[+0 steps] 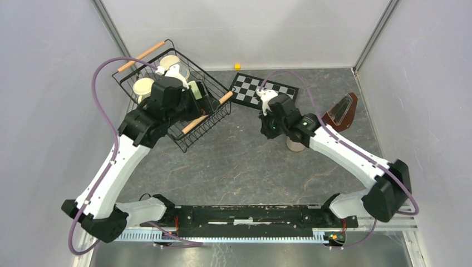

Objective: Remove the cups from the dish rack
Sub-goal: Place the cup at the center of the board.

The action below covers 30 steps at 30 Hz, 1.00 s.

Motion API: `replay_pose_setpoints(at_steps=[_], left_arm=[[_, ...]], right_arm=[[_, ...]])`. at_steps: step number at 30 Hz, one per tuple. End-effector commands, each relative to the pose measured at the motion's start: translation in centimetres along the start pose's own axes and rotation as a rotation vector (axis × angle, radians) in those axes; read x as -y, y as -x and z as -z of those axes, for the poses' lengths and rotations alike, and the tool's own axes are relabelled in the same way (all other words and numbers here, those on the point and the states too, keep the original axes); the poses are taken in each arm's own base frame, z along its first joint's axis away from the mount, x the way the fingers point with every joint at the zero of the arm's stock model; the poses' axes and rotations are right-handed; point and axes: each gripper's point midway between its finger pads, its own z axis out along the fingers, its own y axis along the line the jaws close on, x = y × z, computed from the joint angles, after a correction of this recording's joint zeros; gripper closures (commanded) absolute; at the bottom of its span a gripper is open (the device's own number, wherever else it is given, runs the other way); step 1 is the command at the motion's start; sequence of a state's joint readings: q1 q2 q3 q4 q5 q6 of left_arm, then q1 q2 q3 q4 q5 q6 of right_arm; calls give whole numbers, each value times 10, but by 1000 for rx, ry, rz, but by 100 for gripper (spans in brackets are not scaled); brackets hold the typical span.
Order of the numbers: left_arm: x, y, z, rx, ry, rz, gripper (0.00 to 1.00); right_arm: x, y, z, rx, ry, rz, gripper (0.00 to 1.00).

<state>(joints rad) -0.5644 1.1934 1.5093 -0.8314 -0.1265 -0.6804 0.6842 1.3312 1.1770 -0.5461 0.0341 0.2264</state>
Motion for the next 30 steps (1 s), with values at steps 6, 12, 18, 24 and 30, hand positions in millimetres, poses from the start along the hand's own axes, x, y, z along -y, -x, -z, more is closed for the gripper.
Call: replay_pose_setpoints(at_steps=[6,12,18,24,30], left_arm=[[-30,-11,30,23,55,-64,0],[-34,-16,33,23,51,-62,0],[-36,-22,30,7,55,-58,0],[-39,-26,30,1,59,-54,0],[-41,-29,28,-7,65,-51,0]], right_arm=[[26,-31,-53,-139,-169,119,100],[38,-60,-79,-221,-234,168,100],[41,-81,-98,-291,-248,194,100],[52,-96,-104,-356,-314,232,100],[51,-104,-106,-384,-321,245,100]])
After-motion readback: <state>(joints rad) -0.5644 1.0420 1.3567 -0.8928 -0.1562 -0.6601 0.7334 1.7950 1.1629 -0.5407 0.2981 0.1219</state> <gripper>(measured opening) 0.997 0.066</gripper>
